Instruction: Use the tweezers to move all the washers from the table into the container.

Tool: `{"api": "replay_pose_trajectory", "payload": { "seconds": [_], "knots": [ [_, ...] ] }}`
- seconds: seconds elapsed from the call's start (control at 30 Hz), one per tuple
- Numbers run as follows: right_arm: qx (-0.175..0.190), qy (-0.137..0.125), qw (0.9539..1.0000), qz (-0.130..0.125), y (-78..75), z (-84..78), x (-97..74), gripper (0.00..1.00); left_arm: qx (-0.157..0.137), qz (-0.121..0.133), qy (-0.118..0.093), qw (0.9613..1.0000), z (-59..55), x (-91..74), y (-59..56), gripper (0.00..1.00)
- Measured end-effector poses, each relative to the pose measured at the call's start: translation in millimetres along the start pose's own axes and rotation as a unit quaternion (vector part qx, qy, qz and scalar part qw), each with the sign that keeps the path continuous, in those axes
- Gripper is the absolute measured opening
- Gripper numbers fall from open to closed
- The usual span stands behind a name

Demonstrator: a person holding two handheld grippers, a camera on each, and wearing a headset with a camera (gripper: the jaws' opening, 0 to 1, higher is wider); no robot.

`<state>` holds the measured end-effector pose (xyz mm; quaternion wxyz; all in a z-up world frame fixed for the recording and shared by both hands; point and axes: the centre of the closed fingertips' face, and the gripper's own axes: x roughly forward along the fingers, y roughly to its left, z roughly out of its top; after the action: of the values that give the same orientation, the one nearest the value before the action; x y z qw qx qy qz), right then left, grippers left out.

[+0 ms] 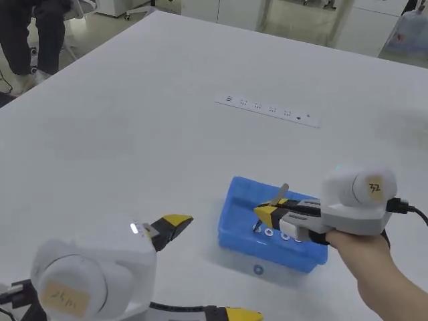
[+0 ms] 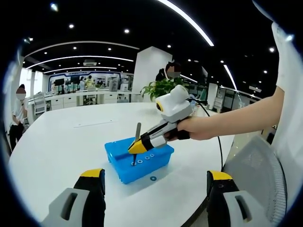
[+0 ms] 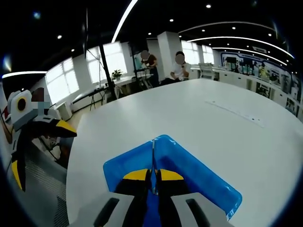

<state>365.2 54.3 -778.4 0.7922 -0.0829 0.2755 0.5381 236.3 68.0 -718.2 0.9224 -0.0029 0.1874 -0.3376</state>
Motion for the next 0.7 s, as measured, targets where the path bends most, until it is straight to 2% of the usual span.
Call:
{"api": "replay_pose_trajectory", "payload": {
  "seconds": [0.23, 0.4, 0.7],
  "knots": [
    [-0.001, -0.015, 0.9999, 0.000, 3.2, 5.1, -6.9, 0.04, 0.000, -0.002, 0.001, 1.0000, -0.4, 0.3, -0.9, 0.90],
    [0.005, -0.051, 0.9987, -0.006, 10.1, 18.7, -21.0, 0.04, 0.001, -0.003, 0.003, 1.0000, -1.0, 0.4, -1.5, 0.90],
    [0.000, -0.092, 0.9958, -0.009, 27.5, 34.2, -48.6, 0.03, 0.002, -0.004, 0.004, 1.0000, -1.4, 0.7, -1.8, 0.90]
  ]
}}
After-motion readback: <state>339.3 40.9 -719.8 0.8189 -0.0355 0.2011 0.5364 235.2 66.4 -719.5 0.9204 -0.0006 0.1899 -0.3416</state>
